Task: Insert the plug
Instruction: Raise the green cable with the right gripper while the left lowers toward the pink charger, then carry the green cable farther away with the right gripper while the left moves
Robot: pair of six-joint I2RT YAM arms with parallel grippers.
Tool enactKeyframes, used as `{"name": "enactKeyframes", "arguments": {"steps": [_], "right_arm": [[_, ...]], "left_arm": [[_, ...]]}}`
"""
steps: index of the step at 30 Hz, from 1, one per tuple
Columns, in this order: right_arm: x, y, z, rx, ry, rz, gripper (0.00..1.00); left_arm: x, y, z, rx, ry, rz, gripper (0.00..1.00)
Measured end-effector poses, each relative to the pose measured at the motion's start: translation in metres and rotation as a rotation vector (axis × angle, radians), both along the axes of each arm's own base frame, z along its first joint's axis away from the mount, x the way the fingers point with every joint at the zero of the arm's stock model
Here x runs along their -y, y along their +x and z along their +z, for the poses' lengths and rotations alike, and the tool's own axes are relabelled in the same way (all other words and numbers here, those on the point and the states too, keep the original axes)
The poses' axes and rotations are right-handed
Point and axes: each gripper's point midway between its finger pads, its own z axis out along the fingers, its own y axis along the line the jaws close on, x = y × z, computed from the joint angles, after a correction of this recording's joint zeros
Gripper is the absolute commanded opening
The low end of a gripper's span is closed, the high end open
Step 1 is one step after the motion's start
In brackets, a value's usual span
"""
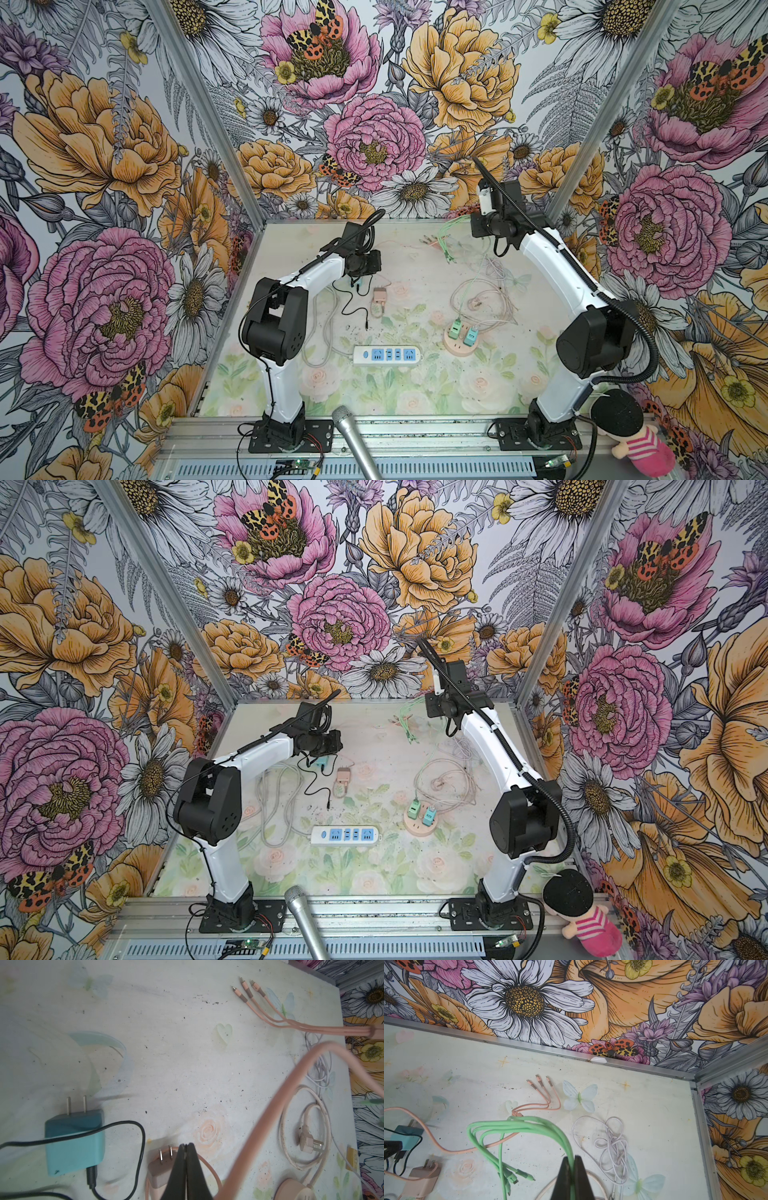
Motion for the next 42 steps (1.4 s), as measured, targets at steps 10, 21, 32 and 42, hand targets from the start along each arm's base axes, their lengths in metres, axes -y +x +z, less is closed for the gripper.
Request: {"name": "enactKeyframes", "arguments": {"steps": [10,21,32,42], "right_arm": [[0.028,0.000,-0.019,-0.035,-0.015,-0.101,0.00],[0.074,0.004,-0.020,-0.011,0.023,-0.264,0.00],[0.098,0.009,-0.013,0.032,0.010,-0.355,0.00],[0.115,0.020,-0.009,0.059,0.047,-0.399,0.00]], "left_arm": [[-0.030,-0.003,-0.012,-0.038,-0.006,0.095,0.00],[-0.066,-0.004,0.017,0.023,-0.036,0.186,0.00],[-0.104,-0.009,0.005,-0.012,-0.023,0.300,0.00],[-0.125,-0.013,0.015,0.011,-0.028,0.357,0.00]]}}
